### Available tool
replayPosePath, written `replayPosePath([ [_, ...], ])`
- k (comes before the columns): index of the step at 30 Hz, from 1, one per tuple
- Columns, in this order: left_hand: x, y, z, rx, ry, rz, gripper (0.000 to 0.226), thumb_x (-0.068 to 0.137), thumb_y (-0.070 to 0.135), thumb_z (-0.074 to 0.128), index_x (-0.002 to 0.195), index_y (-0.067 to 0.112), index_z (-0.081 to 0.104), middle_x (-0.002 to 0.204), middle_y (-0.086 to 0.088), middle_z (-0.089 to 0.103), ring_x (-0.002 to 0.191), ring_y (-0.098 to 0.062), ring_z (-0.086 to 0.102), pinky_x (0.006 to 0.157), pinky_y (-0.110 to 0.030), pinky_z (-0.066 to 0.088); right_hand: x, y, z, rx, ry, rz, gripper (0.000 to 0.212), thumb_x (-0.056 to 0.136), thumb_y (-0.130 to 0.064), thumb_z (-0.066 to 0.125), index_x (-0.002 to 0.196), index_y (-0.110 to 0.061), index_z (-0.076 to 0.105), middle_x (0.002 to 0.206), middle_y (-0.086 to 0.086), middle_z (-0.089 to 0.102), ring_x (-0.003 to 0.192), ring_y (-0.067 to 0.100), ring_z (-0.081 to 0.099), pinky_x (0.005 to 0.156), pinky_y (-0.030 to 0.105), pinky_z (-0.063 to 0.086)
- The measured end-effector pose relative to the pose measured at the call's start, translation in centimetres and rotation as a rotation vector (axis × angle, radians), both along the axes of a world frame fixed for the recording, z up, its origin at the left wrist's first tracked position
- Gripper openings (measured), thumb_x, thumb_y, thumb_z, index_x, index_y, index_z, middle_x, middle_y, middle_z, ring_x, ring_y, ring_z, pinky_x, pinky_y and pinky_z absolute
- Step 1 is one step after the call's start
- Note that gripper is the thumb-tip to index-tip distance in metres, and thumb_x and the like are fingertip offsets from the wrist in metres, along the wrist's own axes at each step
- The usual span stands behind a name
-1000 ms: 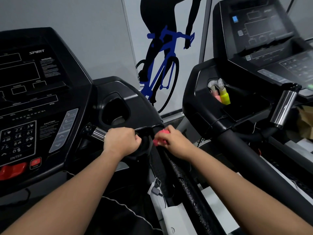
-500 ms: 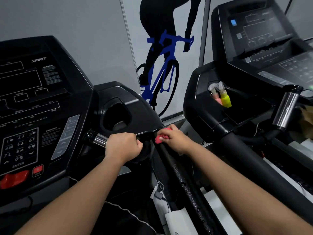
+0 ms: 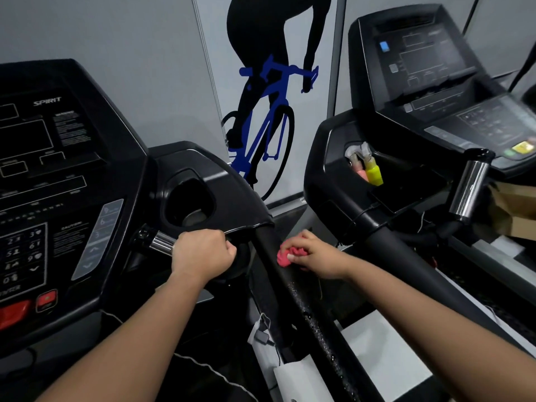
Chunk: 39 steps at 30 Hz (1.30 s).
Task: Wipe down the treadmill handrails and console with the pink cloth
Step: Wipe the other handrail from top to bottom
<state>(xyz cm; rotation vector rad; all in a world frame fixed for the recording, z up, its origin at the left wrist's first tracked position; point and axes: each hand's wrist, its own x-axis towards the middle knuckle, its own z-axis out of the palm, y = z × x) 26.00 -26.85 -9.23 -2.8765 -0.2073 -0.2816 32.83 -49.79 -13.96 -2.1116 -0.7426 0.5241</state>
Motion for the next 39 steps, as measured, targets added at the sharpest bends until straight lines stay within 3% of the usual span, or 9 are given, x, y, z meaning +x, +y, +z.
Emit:
replayPosePath([
  [4,0.0,-0.1,0.0,0.016,-0.004,0.003,0.032,0.09,0.037,0.041,0.08,0.015,0.062,0.08,-0.002,0.067,0.078,-0.026,0.064,0.064,-0.029,0.034,1.8,2.9,-1.4,0.286,0.249,-0.212,0.014,0.099,-0.018,0.047,0.105,-0.025,0.058,0.12,0.013,0.055,0.105,0.013,0.052,0.096,0.022,0.04],
  [7,0.0,-0.2,0.0,0.022,-0.001,0.002,0.032,0.09,0.037,0.041,0.081,0.015,0.063,0.082,-0.002,0.067,0.079,-0.026,0.064,0.064,-0.029,0.033,1.2,3.4,-2.9,0.502,0.486,-0.352,0.023,0.103,-0.021,0.035,0.12,-0.018,0.05,0.112,0.007,0.059,0.087,0.005,0.056,0.072,0.01,0.047],
  [10,0.1,-0.1,0.0,0.022,-0.005,0.008,0.031,0.09,0.037,0.041,0.08,0.016,0.062,0.081,-0.002,0.067,0.079,-0.026,0.065,0.065,-0.029,0.032,0.4,2.4,-5.1,0.592,0.818,-0.522,0.028,0.103,-0.032,0.036,0.127,-0.022,0.046,0.102,0.004,0.064,0.072,0.008,0.066,0.061,0.02,0.053],
  [14,-0.1,0.0,-0.1,0.012,-0.02,-0.007,0.027,0.09,0.037,0.04,0.071,0.019,0.05,0.078,-0.001,0.066,0.075,-0.025,0.063,0.064,-0.029,0.031,-0.7,1.1,-6.2,0.494,1.176,-0.608,0.054,0.097,-0.041,0.046,0.067,-0.003,0.069,0.051,0.01,0.064,0.039,0.018,0.061,0.036,0.023,0.048],
  [16,-0.1,0.0,-0.1,0.011,-0.021,-0.011,0.028,0.09,0.036,0.041,0.073,0.018,0.053,0.078,-0.001,0.066,0.075,-0.025,0.063,0.064,-0.029,0.031,-0.1,1.1,-5.9,0.457,1.158,-0.59,0.056,0.097,-0.04,0.046,0.061,-0.003,0.067,0.048,0.009,0.063,0.038,0.018,0.061,0.038,0.023,0.049],
  [22,0.1,-0.1,-0.1,0.013,-0.021,-0.003,0.031,0.089,0.036,0.043,0.081,0.014,0.063,0.079,-0.002,0.067,0.076,-0.027,0.064,0.063,-0.029,0.032,3.6,4.1,-2.2,0.441,0.855,-0.573,0.032,0.101,-0.034,0.041,0.107,-0.01,0.062,0.084,0.01,0.068,0.072,0.02,0.064,0.064,0.026,0.05],
  [32,-0.1,-0.1,0.0,0.038,-0.028,-0.019,0.031,0.09,0.037,0.042,0.079,0.015,0.062,0.078,-0.002,0.067,0.075,-0.026,0.064,0.061,-0.029,0.031,-0.3,1.9,-5.2,0.415,1.158,-0.493,0.047,0.089,-0.044,0.055,0.072,-0.003,0.07,0.058,0.01,0.068,0.046,0.019,0.065,0.046,0.023,0.052],
  [35,-0.1,0.0,-0.1,0.013,-0.025,-0.019,0.03,0.089,0.036,0.042,0.072,0.016,0.056,0.071,0.0,0.062,0.069,-0.025,0.062,0.06,-0.029,0.031,1.1,2.3,-3.0,0.366,0.909,-0.557,0.035,0.099,-0.032,0.042,0.087,-0.008,0.065,0.06,0.002,0.07,0.051,0.009,0.066,0.054,0.015,0.05],
  [39,-0.1,0.0,0.0,-0.004,-0.031,-0.022,0.028,0.089,0.036,0.042,0.07,0.018,0.052,0.072,0.0,0.063,0.071,-0.026,0.062,0.06,-0.028,0.031,1.1,4.4,0.4,0.346,0.47,-0.435,0.028,0.099,-0.023,0.044,0.116,-0.014,0.064,0.118,0.009,0.066,0.104,0.02,0.062,0.089,0.022,0.048],
])
